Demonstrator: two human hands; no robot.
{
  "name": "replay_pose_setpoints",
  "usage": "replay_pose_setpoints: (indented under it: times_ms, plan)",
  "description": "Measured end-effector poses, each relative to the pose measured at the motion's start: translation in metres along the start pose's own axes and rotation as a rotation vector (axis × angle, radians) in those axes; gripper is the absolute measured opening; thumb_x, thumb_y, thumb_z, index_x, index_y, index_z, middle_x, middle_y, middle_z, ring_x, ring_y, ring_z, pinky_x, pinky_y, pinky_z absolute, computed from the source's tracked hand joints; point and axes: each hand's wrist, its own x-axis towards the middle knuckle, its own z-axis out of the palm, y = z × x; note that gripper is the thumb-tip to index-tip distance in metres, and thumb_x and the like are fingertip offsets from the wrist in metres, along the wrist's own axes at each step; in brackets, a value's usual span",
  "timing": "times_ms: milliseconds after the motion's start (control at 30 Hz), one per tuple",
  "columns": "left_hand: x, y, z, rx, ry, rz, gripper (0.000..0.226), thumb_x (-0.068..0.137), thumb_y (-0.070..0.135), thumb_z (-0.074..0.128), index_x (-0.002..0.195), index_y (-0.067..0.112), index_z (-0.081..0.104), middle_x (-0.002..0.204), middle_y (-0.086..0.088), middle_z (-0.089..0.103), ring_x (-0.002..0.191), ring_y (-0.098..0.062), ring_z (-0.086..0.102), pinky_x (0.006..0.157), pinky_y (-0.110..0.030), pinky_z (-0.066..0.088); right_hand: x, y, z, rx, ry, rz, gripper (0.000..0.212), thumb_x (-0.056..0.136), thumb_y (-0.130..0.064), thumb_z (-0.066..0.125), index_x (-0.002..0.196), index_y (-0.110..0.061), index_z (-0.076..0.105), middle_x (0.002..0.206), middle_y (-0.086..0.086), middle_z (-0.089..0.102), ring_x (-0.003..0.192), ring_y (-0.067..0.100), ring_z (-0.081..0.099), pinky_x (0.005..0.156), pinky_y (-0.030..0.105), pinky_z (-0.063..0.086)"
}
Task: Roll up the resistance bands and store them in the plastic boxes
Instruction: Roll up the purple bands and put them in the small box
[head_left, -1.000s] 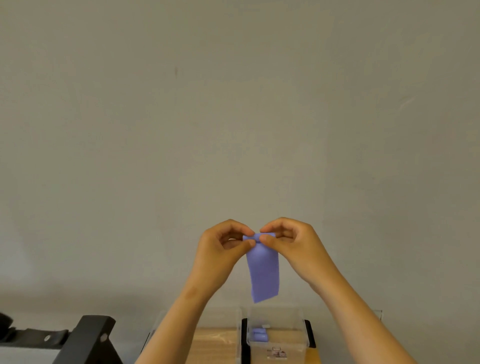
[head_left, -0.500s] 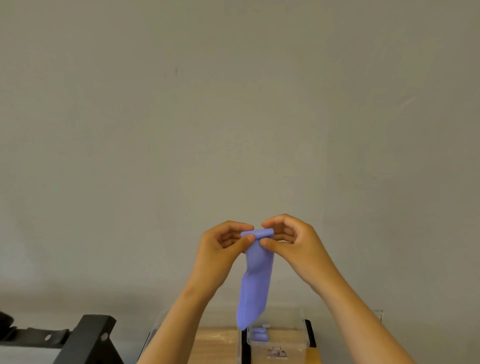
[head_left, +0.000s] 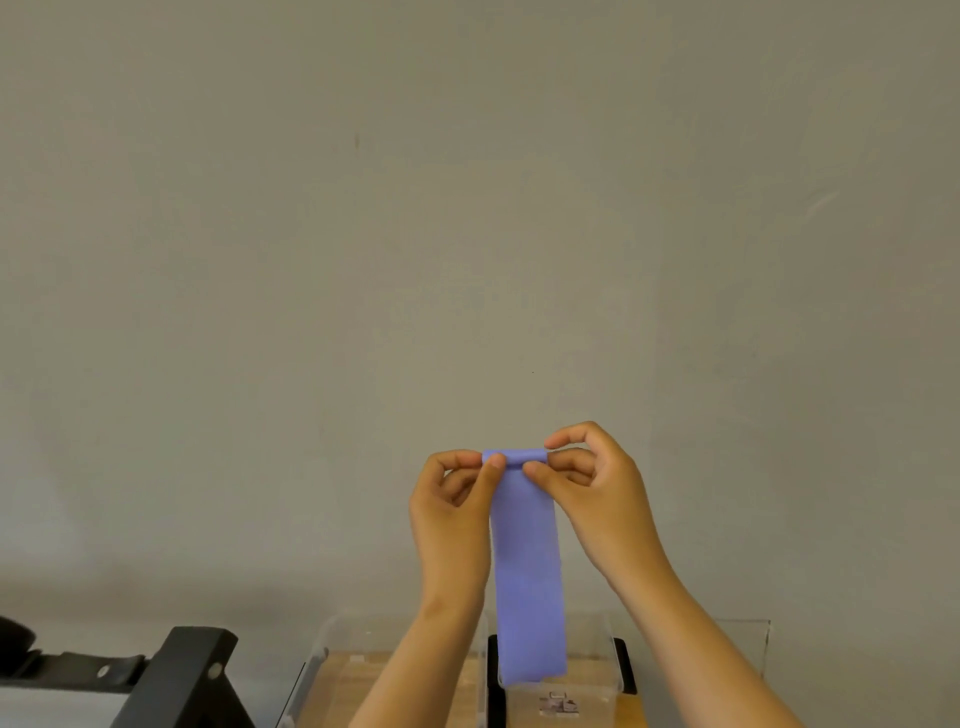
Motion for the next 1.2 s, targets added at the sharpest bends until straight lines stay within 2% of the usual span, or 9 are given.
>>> replay_pose_setpoints:
  times_ms: [300,500,633,800,900,1000,1067,1200]
  plan:
    - [-0.003,0.005,0.007,-0.036,0.017,0.060,0.014,0.085,0.012,0.069,0.079,0.005,0.059,0.077,-0.016,0.070,0.069,-0.014,0.066,0.062,-0.018,0.049,0.001,-0.001,0.001,0.012,0.054,-0.038,0.013,0.083,-0.009,0.072,0.081,-0.016,0.062,0.078,-0.003,0.072,0.076,0.008,0.069,0.065,0.014,0.049]
    - [-0.004,0.007,0.011,-0.077,-0.003,0.066,0.013,0.086,0.010,0.068,0.081,0.001,0.061,0.079,-0.005,0.073,0.079,-0.012,0.070,0.065,-0.017,0.051,0.001,-0.003,0.002,0.058,0.076,-0.063,0.012,0.084,-0.007,0.071,0.082,-0.015,0.063,0.082,-0.002,0.072,0.076,0.004,0.069,0.063,0.012,0.048]
    - [-0.001,0.008,0.010,-0.051,-0.006,0.066,0.011,0.087,0.010,0.067,0.080,0.005,0.061,0.074,-0.004,0.069,0.071,-0.009,0.066,0.062,-0.015,0.049,0.002,-0.002,0.002,0.051,0.066,-0.052,0.013,0.083,-0.010,0.072,0.080,-0.014,0.061,0.079,0.000,0.073,0.075,0.008,0.070,0.063,0.014,0.048]
    - [0.000,0.006,0.007,-0.014,-0.033,0.069,0.011,0.089,0.013,0.066,0.082,0.005,0.061,0.074,-0.008,0.070,0.072,-0.014,0.066,0.065,-0.022,0.049,0.003,-0.001,0.000,0.025,0.056,-0.041,0.018,0.081,-0.011,0.074,0.078,-0.013,0.056,0.075,0.005,0.071,0.070,0.011,0.069,0.060,0.014,0.048]
    - [0.000,0.007,0.005,0.014,-0.053,0.067,0.011,0.088,0.015,0.067,0.083,0.007,0.061,0.077,-0.010,0.071,0.076,-0.021,0.068,0.070,-0.033,0.053,0.003,-0.002,-0.003,0.030,0.020,-0.026,0.015,0.083,-0.012,0.073,0.088,-0.018,0.060,0.075,0.004,0.071,0.072,0.010,0.069,0.062,0.014,0.049]
    - [0.000,0.008,0.000,0.038,-0.139,0.045,0.013,0.084,0.011,0.071,0.090,0.010,0.060,0.083,-0.012,0.071,0.080,-0.019,0.069,0.070,-0.022,0.053,0.004,-0.002,-0.007,0.035,-0.017,-0.028,0.020,0.085,-0.012,0.070,0.098,-0.025,0.066,0.075,0.004,0.071,0.074,0.010,0.068,0.067,0.016,0.050]
    - [0.000,0.009,-0.002,0.074,-0.194,0.041,0.021,0.082,0.007,0.073,0.095,0.013,0.058,0.085,-0.009,0.072,0.081,-0.017,0.070,0.068,-0.016,0.050,0.006,-0.002,-0.010,0.018,-0.022,-0.042,0.013,0.085,-0.012,0.070,0.091,-0.023,0.068,0.078,0.001,0.071,0.076,0.011,0.068,0.068,0.019,0.051]
    - [0.000,0.012,-0.003,0.066,-0.208,0.054,0.020,0.087,0.009,0.067,0.103,0.017,0.057,0.079,-0.006,0.074,0.078,-0.012,0.070,0.066,-0.013,0.050,0.006,0.000,-0.009,0.007,-0.048,-0.045,0.007,0.087,-0.015,0.069,0.082,-0.020,0.066,0.076,-0.002,0.071,0.077,0.014,0.069,0.071,0.033,0.055]
